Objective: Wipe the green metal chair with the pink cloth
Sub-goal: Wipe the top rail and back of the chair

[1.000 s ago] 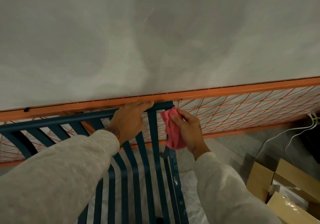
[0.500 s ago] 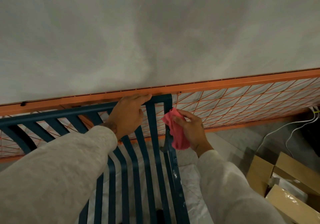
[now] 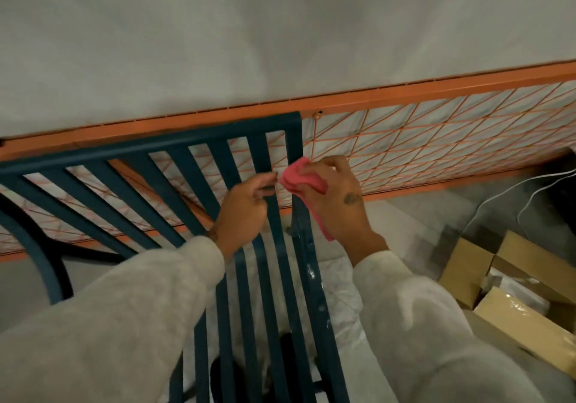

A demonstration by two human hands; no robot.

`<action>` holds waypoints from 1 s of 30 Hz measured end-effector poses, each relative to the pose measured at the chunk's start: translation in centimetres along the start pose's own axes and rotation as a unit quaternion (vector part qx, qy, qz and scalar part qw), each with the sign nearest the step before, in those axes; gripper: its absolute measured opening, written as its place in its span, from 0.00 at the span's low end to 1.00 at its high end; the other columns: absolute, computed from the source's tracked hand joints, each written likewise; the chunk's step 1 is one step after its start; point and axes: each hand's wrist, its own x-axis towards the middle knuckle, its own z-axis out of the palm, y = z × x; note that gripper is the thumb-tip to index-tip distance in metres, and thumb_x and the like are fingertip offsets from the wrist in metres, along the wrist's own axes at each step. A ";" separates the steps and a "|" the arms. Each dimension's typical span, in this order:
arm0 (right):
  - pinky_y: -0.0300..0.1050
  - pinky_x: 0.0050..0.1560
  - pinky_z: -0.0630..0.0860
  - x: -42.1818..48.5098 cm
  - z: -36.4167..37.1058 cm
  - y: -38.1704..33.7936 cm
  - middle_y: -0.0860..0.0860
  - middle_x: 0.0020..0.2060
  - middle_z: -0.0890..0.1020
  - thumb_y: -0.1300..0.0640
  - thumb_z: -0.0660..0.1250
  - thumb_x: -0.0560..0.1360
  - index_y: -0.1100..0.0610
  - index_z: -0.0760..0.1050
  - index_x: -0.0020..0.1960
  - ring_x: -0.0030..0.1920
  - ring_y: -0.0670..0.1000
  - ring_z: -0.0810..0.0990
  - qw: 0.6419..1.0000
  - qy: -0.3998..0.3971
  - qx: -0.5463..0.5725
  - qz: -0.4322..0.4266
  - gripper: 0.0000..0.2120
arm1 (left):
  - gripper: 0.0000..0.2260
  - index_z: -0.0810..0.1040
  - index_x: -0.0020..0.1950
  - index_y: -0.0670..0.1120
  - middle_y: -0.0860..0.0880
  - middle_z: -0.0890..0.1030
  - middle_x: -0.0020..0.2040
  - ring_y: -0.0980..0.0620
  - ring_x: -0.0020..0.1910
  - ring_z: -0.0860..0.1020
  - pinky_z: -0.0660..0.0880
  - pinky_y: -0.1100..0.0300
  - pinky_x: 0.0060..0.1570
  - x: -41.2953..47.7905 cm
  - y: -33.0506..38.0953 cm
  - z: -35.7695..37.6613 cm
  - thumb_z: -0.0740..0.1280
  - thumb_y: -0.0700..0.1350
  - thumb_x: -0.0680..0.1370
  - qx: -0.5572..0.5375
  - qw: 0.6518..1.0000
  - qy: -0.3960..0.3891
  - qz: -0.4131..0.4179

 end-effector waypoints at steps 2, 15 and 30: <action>0.44 0.52 0.83 -0.2 2.4 1.4 0.50 0.61 0.73 0.52 0.75 0.74 0.49 0.83 0.54 0.53 0.49 0.81 1.000 0.004 0.004 0.003 0.09 | 0.30 0.68 0.72 0.44 0.48 0.75 0.65 0.49 0.65 0.75 0.71 0.48 0.67 1.6 0.5 0.1 0.57 0.23 0.74 -0.030 0.999 -0.020 -0.030; 0.23 0.44 0.73 -2.0 3.7 2.0 0.50 0.55 0.78 0.55 0.69 0.79 0.52 0.84 0.54 0.49 0.47 0.80 0.997 0.037 -0.030 0.054 0.07 | 0.30 0.63 0.76 0.47 0.47 0.73 0.68 0.49 0.63 0.75 0.74 0.58 0.58 2.7 1.9 1.9 0.60 0.26 0.76 -0.111 0.988 -0.062 -0.087; 0.52 0.48 0.84 -7.7 -3.3 6.3 0.51 0.48 0.87 0.57 0.70 0.77 0.53 0.79 0.59 0.45 0.56 0.87 0.911 -0.091 0.279 0.289 0.10 | 0.34 0.61 0.76 0.44 0.41 0.69 0.72 0.44 0.72 0.68 0.63 0.50 0.73 0.3 -1.3 2.3 0.54 0.21 0.73 -0.053 0.983 -0.124 -0.124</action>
